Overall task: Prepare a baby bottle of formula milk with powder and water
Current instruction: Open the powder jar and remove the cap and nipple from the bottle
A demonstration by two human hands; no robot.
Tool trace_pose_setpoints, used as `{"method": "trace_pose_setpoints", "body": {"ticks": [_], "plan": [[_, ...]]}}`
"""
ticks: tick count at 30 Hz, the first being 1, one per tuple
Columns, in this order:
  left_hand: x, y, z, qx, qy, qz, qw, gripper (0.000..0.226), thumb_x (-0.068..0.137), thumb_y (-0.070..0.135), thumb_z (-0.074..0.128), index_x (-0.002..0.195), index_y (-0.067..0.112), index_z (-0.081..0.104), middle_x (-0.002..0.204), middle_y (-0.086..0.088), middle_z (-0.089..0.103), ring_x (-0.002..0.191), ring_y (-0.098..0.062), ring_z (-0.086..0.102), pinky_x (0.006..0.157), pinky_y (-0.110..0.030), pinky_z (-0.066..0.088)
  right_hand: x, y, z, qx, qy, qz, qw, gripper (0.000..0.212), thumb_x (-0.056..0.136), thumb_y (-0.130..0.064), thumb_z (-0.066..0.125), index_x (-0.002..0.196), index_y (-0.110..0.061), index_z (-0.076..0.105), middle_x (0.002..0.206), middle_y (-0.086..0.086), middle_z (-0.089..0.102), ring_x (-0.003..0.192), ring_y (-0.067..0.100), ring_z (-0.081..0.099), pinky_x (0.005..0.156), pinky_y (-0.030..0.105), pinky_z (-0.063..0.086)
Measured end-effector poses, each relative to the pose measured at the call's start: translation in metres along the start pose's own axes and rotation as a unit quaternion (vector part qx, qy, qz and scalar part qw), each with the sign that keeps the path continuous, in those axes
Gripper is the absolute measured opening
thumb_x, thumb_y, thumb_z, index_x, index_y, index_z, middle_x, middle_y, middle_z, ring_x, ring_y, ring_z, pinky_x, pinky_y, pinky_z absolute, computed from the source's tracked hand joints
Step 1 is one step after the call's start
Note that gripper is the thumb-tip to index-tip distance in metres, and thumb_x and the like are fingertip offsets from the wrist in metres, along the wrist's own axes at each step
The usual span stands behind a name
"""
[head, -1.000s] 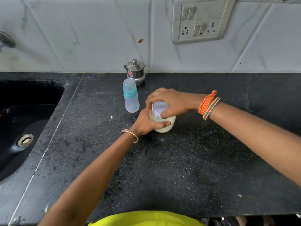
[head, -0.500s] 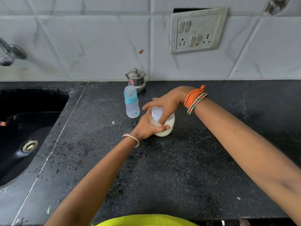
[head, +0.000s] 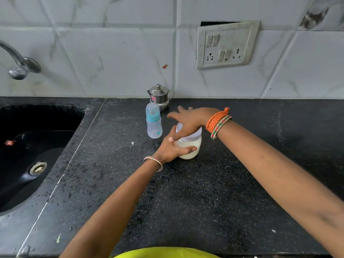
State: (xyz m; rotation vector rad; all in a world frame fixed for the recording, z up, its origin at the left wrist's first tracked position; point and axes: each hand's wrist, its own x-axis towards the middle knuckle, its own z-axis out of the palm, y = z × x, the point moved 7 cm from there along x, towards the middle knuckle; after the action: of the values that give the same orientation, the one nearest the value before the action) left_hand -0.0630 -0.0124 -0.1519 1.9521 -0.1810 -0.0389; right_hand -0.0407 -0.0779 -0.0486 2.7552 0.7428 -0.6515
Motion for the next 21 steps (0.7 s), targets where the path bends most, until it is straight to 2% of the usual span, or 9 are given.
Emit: {"method": "trace_pose_setpoints", "body": {"ticks": [2,4,7,9,11,13,15,19,21], "plan": [[-0.001,-0.002,0.000,-0.007,0.008,-0.006,1.000,0.092,0.057,0.044,0.082,0.134,0.024,0.036,0.127,0.009,0.053,0.117,-0.010,0.052,0.102,-0.031,0.042,-0.008,-0.009,-0.004,-0.008,0.001,0.034,0.999,0.094,0.078,-0.075,0.047,0.148,-0.015,0.026,0.150,0.016,0.033,0.127,0.038,0.045,0.099,0.049,0.041],[0.000,-0.003,0.001,0.008,0.003,-0.003,1.000,0.093,0.055,0.047,0.080,0.134,0.024,0.037,0.124,0.010,0.054,0.115,-0.007,0.053,0.101,-0.032,0.044,-0.011,-0.008,-0.001,-0.035,-0.009,0.058,0.998,0.084,0.081,-0.071,0.047,0.137,-0.008,0.043,0.132,0.014,0.052,0.107,0.032,0.056,0.087,0.042,0.046],[0.003,-0.004,0.000,0.014,0.002,-0.007,1.000,0.100,0.054,0.049,0.081,0.138,0.025,0.032,0.130,0.008,0.052,0.120,-0.009,0.051,0.104,-0.031,0.041,-0.010,-0.012,-0.003,-0.054,0.002,0.002,0.999,0.066,0.083,-0.046,0.066,0.137,-0.017,0.041,0.133,0.010,0.050,0.112,0.029,0.054,0.084,0.039,0.045],[0.004,-0.005,0.000,0.014,0.006,-0.005,1.000,0.104,0.053,0.050,0.082,0.139,0.026,0.029,0.132,0.009,0.052,0.121,-0.009,0.050,0.102,-0.026,0.040,-0.014,-0.013,-0.006,-0.036,-0.003,-0.053,0.998,0.072,0.076,-0.026,0.076,0.137,-0.024,0.038,0.132,0.010,0.047,0.115,0.029,0.050,0.086,0.040,0.046],[0.004,-0.006,0.000,0.010,0.006,-0.005,1.000,0.102,0.053,0.051,0.083,0.138,0.030,0.029,0.128,0.012,0.052,0.118,-0.006,0.050,0.098,-0.022,0.040,-0.014,-0.005,-0.008,0.023,0.013,-0.077,0.997,0.075,0.070,-0.015,0.078,0.132,-0.027,0.038,0.123,0.008,0.047,0.103,0.025,0.050,0.072,0.037,0.047],[0.004,-0.009,0.000,0.006,0.010,-0.008,1.000,0.094,0.053,0.050,0.084,0.129,0.035,0.032,0.123,0.015,0.053,0.115,-0.005,0.052,0.096,-0.024,0.042,-0.016,0.008,-0.006,0.114,0.049,-0.079,0.989,0.072,0.066,-0.014,0.078,0.124,-0.029,0.038,0.110,0.004,0.045,0.087,0.020,0.053,0.052,0.028,0.045],[0.004,-0.009,0.000,-0.007,0.011,-0.006,1.000,0.089,0.054,0.046,0.085,0.125,0.034,0.033,0.120,0.017,0.053,0.113,-0.005,0.052,0.096,-0.027,0.044,-0.018,0.021,-0.002,0.217,0.079,-0.074,0.970,0.069,0.066,-0.013,0.079,0.118,-0.029,0.036,0.103,0.002,0.042,0.076,0.017,0.055,0.043,0.023,0.048],[0.009,-0.003,0.002,-0.017,-0.025,0.011,0.999,0.094,0.064,0.021,0.086,0.133,0.026,0.023,0.122,0.019,0.045,0.113,0.006,0.048,0.090,-0.007,0.039,-0.019,0.042,0.016,0.315,0.078,-0.038,0.945,0.068,0.068,-0.017,0.081,0.114,-0.024,0.031,0.108,0.008,0.048,0.073,0.019,0.063,0.052,0.026,0.058],[0.013,0.002,0.002,0.000,-0.054,0.013,0.998,0.099,0.067,0.016,0.084,0.139,0.017,0.014,0.126,0.016,0.040,0.118,0.001,0.044,0.093,-0.004,0.036,-0.017,0.052,0.028,0.352,0.055,0.012,0.934,0.071,0.070,-0.029,0.082,0.113,-0.023,0.026,0.103,0.009,0.053,0.067,0.019,0.067,0.051,0.025,0.058]]}}
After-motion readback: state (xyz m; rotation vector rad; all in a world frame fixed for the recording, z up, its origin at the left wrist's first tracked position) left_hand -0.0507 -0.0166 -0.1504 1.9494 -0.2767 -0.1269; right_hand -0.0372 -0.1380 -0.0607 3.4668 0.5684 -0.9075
